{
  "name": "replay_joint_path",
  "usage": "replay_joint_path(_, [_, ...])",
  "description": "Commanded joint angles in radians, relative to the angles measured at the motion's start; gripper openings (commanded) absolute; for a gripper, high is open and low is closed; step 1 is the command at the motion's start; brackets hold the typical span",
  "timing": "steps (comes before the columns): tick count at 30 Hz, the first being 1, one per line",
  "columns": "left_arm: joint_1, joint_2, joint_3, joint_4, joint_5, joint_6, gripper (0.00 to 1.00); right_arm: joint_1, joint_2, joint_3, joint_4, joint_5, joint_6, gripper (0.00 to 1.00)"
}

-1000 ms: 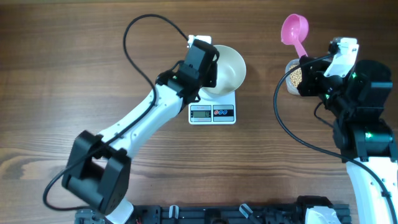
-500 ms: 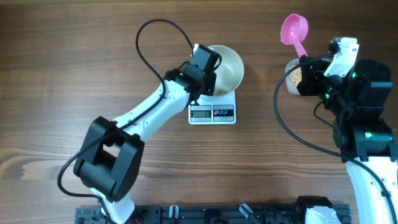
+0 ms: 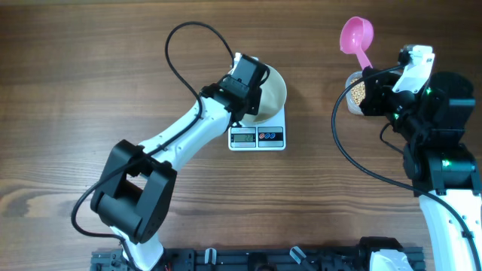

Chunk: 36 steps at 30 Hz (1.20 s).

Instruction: Scoop item into bowl and weigh 150g on scale

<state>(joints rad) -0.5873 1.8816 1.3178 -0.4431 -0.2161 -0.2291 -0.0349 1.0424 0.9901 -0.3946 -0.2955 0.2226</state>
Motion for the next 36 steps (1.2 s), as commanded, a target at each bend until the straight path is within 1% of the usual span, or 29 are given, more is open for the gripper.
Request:
replay_joint_path(1, [-0.025,-0.006,0.018,0.051,-0.002,0.013,0.04,-0.004,0.002,0.014,0.008,-0.02,0.004,0.04])
replay_joint_path(7, [-0.028,-0.006,0.018,0.134,0.139,0.008,0.04,-0.004,0.002,0.014,0.006,-0.02,0.0,0.04])
replay_joint_path(18, [-0.028,0.016,0.018,0.201,0.291,-0.023,0.04,-0.004,0.002,0.014,0.005,-0.02,-0.011,0.04])
replay_joint_path(23, [-0.032,0.017,0.018,0.22,0.338,-0.041,0.04,-0.004,0.002,0.014,0.005,-0.02,-0.012,0.05])
replay_joint_path(32, [-0.063,0.03,0.018,0.217,0.339,-0.042,0.04,-0.004,0.002,0.014,0.005,-0.02,-0.013,0.04])
replay_joint_path(36, [-0.065,0.047,0.018,0.207,0.337,-0.064,0.04,-0.004,0.002,0.014,0.003,-0.02,-0.014,0.04])
